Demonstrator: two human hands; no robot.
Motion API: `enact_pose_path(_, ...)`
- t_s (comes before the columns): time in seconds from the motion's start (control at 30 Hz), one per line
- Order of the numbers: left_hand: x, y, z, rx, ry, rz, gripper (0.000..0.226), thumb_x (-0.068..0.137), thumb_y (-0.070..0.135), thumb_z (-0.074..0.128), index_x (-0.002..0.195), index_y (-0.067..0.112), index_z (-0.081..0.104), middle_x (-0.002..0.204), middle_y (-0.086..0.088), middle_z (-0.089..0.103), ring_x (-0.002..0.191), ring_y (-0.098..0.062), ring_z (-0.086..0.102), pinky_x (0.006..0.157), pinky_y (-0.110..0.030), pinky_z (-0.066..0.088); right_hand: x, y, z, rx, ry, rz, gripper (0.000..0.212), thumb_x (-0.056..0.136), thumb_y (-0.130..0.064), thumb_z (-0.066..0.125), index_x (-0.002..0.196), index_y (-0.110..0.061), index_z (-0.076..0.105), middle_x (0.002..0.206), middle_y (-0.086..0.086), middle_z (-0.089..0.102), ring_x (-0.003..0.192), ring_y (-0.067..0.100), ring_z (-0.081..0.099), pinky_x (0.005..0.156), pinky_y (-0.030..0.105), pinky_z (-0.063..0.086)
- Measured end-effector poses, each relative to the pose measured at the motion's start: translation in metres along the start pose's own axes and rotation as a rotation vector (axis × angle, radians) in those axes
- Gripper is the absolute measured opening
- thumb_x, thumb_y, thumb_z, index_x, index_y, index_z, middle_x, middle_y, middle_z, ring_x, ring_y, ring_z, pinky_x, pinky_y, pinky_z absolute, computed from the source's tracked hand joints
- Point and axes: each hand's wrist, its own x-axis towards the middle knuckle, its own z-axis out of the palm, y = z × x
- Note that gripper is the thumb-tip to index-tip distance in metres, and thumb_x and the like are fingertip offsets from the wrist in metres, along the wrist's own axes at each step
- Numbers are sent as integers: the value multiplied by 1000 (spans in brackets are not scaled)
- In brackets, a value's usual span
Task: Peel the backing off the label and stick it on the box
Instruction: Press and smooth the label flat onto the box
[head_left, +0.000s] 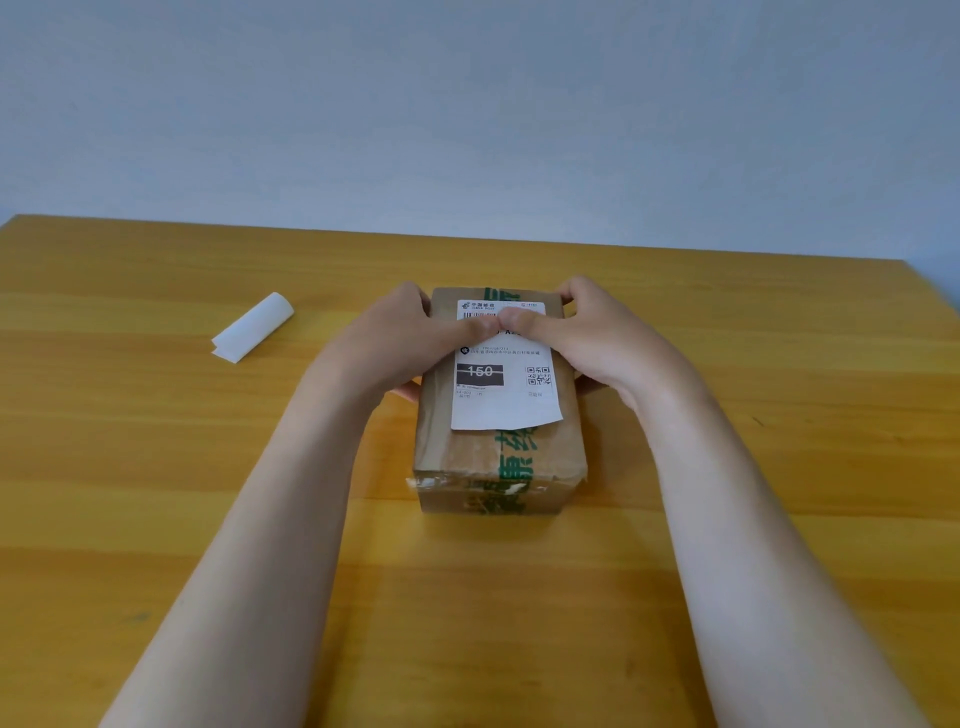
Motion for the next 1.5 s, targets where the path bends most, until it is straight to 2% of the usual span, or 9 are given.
enact_pose_path(0.17, -4, 1, -8, -26, -137, 43, 32, 84, 41, 84, 91, 26, 57, 71, 12, 76, 56, 2, 73, 47, -24, 58, -1, 2, -6, 21, -60, -11, 67, 75, -58, 89, 124, -26, 56, 97, -9, 76, 90, 13, 76, 69, 34, 56)
enact_pose_path(0.4, -2, -1, -13, 17, -264, 76, 23, 81, 33, 87, 99, 27, 74, 80, 15, 81, 71, 1, 76, 54, -21, 61, 1, 7, -17, -25, -184, -29, 118, 25, -65, 99, 129, -32, 56, 103, -9, 77, 100, 16, 76, 93, 44, 62)
enact_pose_path(0.63, -2, -7, -21, 23, -412, 79, 25, 80, 29, 86, 102, 27, 75, 93, 13, 82, 83, 1, 77, 60, -15, 59, 4, 15, -26, 96, -328, -36, 111, 47, -28, 100, 145, -30, 51, 122, 6, 72, 119, 25, 70, 108, 46, 56)
enact_pose_path(0.77, -2, -11, -25, 19, -447, 89, 32, 84, 28, 83, 115, 25, 74, 104, 12, 82, 95, -3, 77, 69, -17, 60, 7, 19, -30, 110, -389, -70, 104, 54, -22, 105, 146, -29, 57, 124, 5, 76, 121, 21, 70, 100, 38, 60)
enact_pose_path(0.87, -1, -12, -25, -2, -440, 81, 34, 90, 29, 78, 122, 24, 71, 110, 11, 80, 97, -2, 76, 71, -18, 59, 8, 20, -30, 159, -390, -72, 77, 78, -11, 91, 145, -31, 60, 118, 1, 79, 119, 23, 72, 95, 34, 62)
enact_pose_path(0.97, 2, -12, -18, -62, -342, 64, 32, 96, 36, 71, 126, 26, 68, 112, 12, 79, 99, -3, 74, 72, -20, 58, 11, 17, -22, 125, -266, -84, 59, 85, -27, 88, 138, -37, 63, 114, -5, 79, 114, 21, 72, 104, 41, 56)
enact_pose_path(1.1, 9, -9, 0, -163, -186, 44, 28, 101, 41, 64, 122, 23, 69, 107, 5, 80, 93, -10, 76, 74, -27, 59, 12, 10, -5, 138, -95, -97, 43, 92, -50, 78, 132, -39, 66, 111, -14, 80, 104, 11, 75, 91, 35, 58)
enact_pose_path(1.33, 12, -6, 15, -295, -4, 48, 25, 93, 42, 74, 108, 22, 73, 90, 7, 79, 65, -3, 74, 53, -20, 56, 14, 8, 5, 239, 12, -88, 46, 96, -48, 76, 138, -35, 62, 113, -12, 79, 94, 6, 76, 68, 25, 56)
enact_pose_path(1.5, 13, -6, 16, -284, -20, 65, 19, 90, 40, 78, 102, 28, 71, 86, 10, 78, 58, 2, 73, 50, -17, 55, 15, 8, 3, 210, 3, -75, 53, 92, -45, 81, 140, -34, 60, 113, -11, 78, 95, 7, 76, 71, 27, 58)
